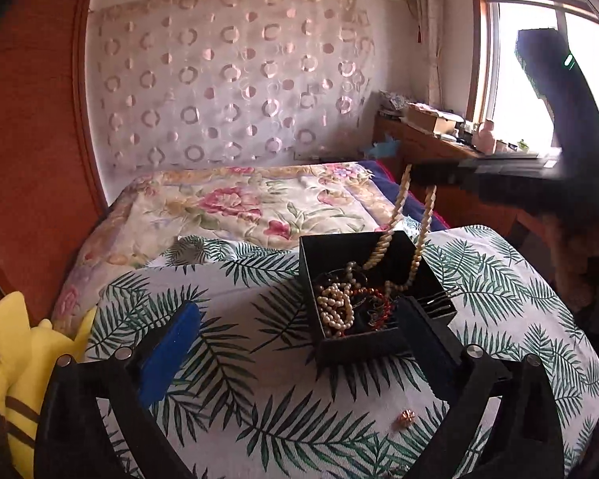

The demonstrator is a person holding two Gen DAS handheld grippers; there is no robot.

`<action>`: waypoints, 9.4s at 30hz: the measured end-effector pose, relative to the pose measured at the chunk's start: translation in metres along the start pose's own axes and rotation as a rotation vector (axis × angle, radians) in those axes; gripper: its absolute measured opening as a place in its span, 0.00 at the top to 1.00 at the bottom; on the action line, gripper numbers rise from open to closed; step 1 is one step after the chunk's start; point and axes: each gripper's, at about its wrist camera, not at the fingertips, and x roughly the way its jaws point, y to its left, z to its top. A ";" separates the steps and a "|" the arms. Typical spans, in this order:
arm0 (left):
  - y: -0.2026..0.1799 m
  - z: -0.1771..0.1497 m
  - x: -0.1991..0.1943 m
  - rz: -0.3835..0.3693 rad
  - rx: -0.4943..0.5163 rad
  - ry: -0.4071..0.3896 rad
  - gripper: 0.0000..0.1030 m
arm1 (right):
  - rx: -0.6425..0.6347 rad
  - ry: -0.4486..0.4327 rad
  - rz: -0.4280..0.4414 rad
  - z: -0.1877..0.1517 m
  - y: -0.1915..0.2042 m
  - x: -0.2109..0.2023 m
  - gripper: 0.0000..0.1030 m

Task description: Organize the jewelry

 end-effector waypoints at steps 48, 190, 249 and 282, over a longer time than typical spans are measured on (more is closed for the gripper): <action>0.015 -0.113 -0.060 -0.022 -0.047 0.106 0.07 | -0.136 0.213 0.141 -0.151 0.094 0.024 0.71; -0.054 -0.075 -0.122 0.130 -0.036 -0.053 0.07 | 0.291 -0.313 -0.215 -0.194 0.036 -0.185 0.02; -0.064 -0.075 -0.138 0.146 -0.050 -0.098 0.07 | 0.292 -0.307 -0.219 -0.206 0.040 -0.177 0.02; -0.063 -0.076 -0.138 0.147 -0.049 -0.097 0.07 | 0.294 -0.309 -0.217 -0.204 0.041 -0.177 0.02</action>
